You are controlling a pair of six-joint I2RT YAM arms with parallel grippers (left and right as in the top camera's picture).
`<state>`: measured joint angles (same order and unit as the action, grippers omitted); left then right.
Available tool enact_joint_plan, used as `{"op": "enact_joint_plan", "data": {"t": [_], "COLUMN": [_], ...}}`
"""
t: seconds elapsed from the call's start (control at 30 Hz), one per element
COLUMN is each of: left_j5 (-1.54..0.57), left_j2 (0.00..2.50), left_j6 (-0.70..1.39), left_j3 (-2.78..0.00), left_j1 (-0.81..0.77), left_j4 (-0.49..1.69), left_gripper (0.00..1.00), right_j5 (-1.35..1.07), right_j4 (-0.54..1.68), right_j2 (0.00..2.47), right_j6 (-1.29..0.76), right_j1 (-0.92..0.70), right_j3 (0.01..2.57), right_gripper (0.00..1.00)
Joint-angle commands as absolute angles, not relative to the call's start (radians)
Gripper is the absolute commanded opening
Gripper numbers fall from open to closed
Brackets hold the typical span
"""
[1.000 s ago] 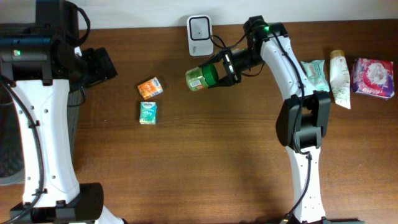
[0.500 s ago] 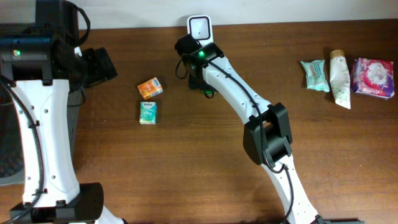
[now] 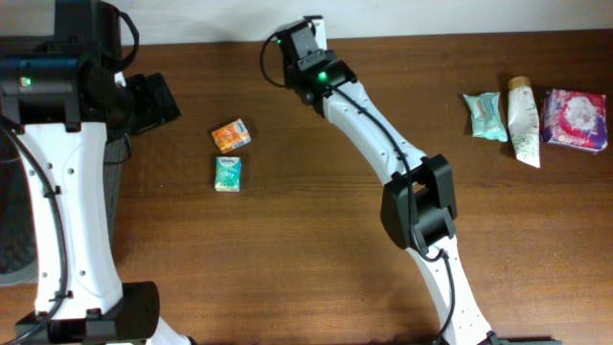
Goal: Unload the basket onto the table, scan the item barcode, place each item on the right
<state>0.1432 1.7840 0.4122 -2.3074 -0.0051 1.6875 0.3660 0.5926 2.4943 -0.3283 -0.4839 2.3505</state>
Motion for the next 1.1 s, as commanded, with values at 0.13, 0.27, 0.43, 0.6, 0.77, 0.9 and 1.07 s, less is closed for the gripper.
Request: {"op": "enact_joint_plan", "data": {"t": [0.13,0.27,0.43,0.6,0.77,0.9,1.07], "left_j5": [0.147,0.147,0.147,0.147,0.147,0.147,0.147], "left_j2": [1.769,1.769,1.769,1.769,1.769,1.769,1.769], "left_j6": [0.418,0.418,0.418,0.418,0.418,0.418,0.418], "left_j3": [-2.310,-2.310,-2.310,-2.310,-2.310,-2.310,-2.310], "left_j1": [-0.003,-0.003,-0.003,-0.003,-0.003,-0.003,-0.003], "left_j4": [1.688,1.688,1.688,1.688,1.688,1.688,1.688], "left_gripper": [0.99,0.99,0.99,0.99,0.99,0.99,0.99], "right_j5": [0.286,0.280,0.280,0.281,0.281,0.275,0.086], "right_j4": [0.268,0.117,0.117,0.139,0.331,0.728,1.088], "right_j2": [2.465,2.524,2.530,2.531,2.432,2.308,2.308], "right_j6": [-0.314,-0.272,-0.240,-0.239,-0.241,-0.243,-0.243], "right_j1": [-0.437,-0.437,-0.436,-0.436,-0.392,-0.243,-0.015], "right_j3": [2.362,2.362,2.362,2.361,2.362,2.362,2.362], "right_gripper": [0.58,0.59,0.59,0.59,0.59,0.59,0.62]}}
